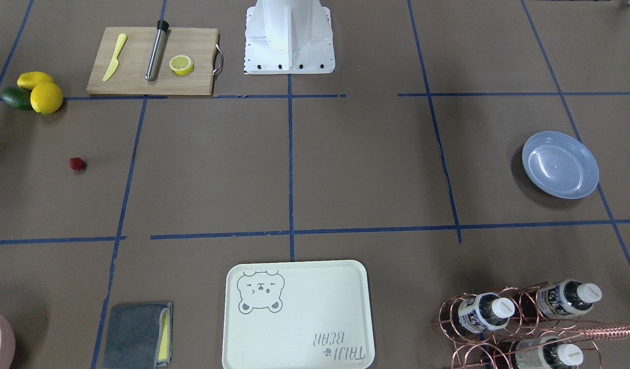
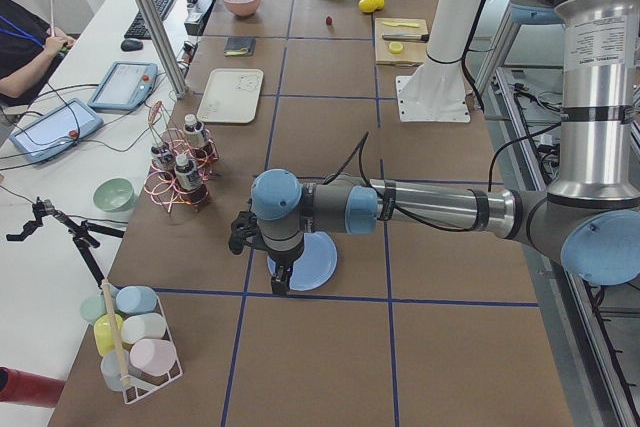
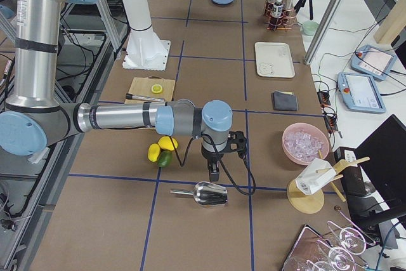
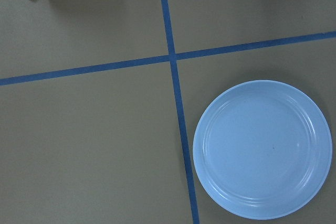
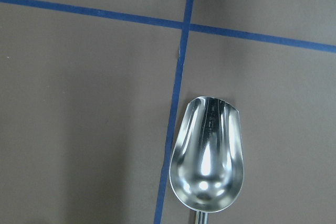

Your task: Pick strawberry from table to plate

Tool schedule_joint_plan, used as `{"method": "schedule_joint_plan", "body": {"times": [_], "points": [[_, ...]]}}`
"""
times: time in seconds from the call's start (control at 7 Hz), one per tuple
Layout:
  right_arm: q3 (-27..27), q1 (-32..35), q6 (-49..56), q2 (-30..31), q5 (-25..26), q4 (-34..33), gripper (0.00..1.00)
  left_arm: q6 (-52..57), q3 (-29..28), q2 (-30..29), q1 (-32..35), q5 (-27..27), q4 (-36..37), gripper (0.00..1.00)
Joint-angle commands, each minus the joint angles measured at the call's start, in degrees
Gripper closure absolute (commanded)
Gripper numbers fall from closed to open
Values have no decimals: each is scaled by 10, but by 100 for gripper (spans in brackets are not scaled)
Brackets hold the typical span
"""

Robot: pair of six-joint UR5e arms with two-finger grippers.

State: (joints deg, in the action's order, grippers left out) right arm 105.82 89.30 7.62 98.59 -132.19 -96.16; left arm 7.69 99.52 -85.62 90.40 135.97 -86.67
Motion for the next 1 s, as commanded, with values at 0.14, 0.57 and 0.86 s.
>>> {"method": "schedule_joint_plan", "body": {"times": [0.14,0.57,0.86], "points": [[41,-1,-6,-6,-1,-1,0,2,15,-24,-4,-2,-8,0],[40,0,-5,-4,-40,-1,0,-2,-12,-38,-10,4,-136,0],[40,0,2,-3,-40,1,0,-1,-18,-32,-12,6,-277,0]]}}
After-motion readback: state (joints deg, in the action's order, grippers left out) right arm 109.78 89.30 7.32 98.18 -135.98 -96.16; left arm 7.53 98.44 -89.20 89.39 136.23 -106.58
